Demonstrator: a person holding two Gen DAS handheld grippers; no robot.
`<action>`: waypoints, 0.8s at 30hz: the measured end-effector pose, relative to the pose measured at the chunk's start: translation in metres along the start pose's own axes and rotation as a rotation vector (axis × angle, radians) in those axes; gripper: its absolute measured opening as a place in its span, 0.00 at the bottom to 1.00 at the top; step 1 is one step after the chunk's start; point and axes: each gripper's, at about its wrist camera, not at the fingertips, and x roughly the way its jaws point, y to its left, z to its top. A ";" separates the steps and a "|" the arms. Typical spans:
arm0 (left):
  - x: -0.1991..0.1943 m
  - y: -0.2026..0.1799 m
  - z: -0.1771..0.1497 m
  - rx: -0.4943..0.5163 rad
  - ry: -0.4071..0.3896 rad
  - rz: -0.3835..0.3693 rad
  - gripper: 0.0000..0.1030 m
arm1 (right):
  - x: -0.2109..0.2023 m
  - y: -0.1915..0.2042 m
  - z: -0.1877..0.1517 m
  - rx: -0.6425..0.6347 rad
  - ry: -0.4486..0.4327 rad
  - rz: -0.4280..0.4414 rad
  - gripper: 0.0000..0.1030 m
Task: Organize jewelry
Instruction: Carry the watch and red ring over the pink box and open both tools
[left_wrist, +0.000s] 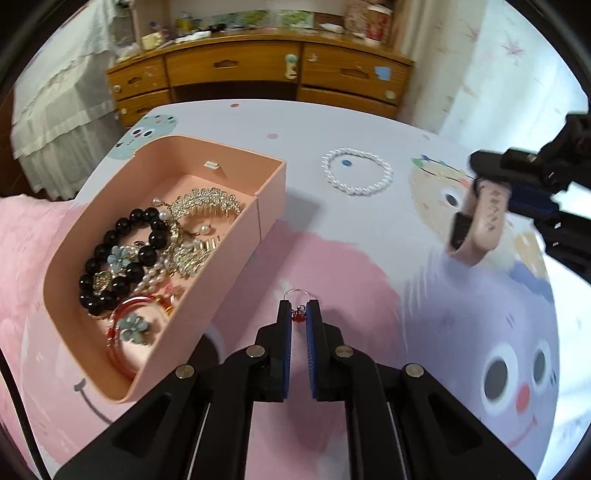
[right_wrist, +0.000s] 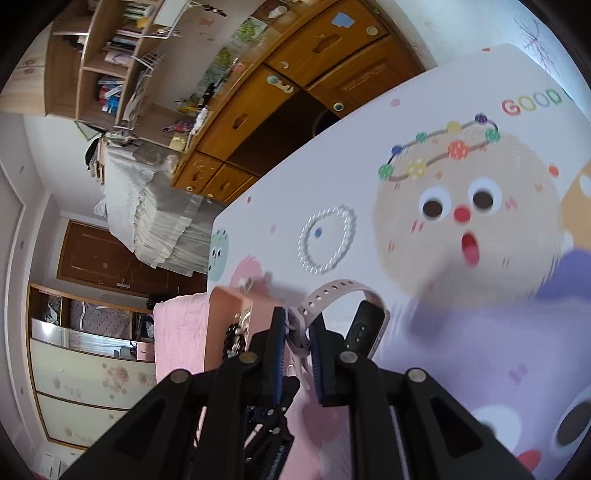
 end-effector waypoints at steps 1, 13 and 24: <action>-0.005 0.002 -0.001 0.015 0.005 -0.012 0.05 | 0.001 0.002 -0.008 -0.001 0.000 0.003 0.11; -0.083 0.052 0.004 0.193 0.004 -0.111 0.05 | 0.022 0.056 -0.091 -0.203 0.012 -0.037 0.11; -0.103 0.130 0.034 0.198 -0.035 -0.099 0.05 | 0.054 0.126 -0.143 -0.394 -0.021 0.044 0.11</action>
